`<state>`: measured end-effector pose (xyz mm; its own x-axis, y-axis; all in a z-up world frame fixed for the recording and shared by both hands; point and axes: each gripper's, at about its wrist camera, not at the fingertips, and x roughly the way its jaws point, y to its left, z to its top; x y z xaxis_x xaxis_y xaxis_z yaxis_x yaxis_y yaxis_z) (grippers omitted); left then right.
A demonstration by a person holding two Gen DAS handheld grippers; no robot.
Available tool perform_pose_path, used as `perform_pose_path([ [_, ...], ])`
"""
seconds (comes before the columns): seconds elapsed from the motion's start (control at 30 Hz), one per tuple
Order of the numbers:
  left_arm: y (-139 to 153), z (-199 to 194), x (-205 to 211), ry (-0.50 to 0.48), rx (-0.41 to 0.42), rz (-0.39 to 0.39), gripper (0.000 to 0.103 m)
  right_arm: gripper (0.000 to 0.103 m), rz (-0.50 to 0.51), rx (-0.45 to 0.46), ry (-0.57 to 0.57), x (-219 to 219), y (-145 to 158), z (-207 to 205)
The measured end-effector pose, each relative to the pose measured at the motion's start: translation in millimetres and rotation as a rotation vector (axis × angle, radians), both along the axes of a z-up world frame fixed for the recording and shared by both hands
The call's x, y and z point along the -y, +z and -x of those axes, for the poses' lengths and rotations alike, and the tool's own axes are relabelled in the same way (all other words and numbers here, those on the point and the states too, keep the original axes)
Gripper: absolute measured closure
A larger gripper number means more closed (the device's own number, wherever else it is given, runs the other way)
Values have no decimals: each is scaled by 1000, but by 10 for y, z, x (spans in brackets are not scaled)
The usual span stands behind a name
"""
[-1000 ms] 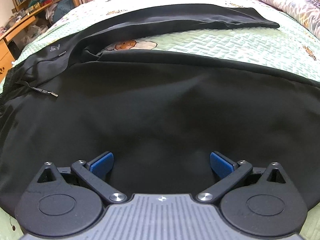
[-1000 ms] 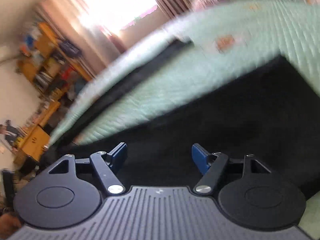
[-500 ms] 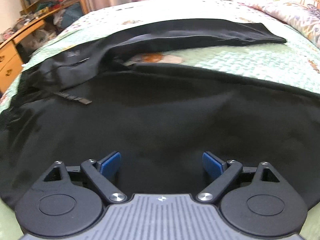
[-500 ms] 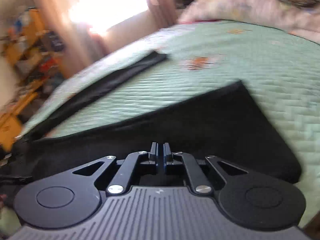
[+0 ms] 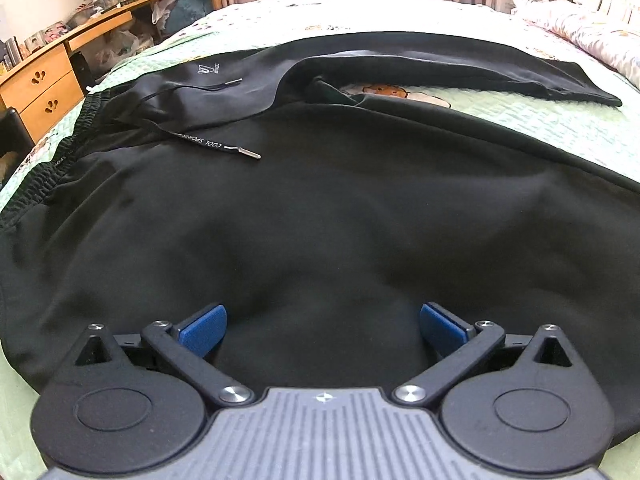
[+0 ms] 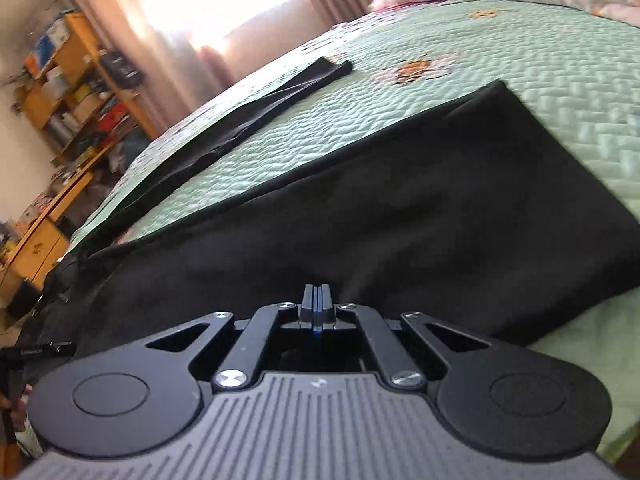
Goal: Fold clothes
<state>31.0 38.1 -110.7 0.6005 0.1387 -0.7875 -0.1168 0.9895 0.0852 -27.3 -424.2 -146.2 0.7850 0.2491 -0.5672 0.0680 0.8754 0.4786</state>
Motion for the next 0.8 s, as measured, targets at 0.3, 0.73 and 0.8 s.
perform_pose_path([
  [0.3,19,-34,-27,20,-29,8,0,61,-19,60,68,-297,139,-150],
  [0.73,196,59,-41,14,-21,-66,1,70,-112,63,30,-118,166,-37],
  [0.8,110,81,-80,18,-30,-43,0,70,-118,80,87,-243,212,-56],
])
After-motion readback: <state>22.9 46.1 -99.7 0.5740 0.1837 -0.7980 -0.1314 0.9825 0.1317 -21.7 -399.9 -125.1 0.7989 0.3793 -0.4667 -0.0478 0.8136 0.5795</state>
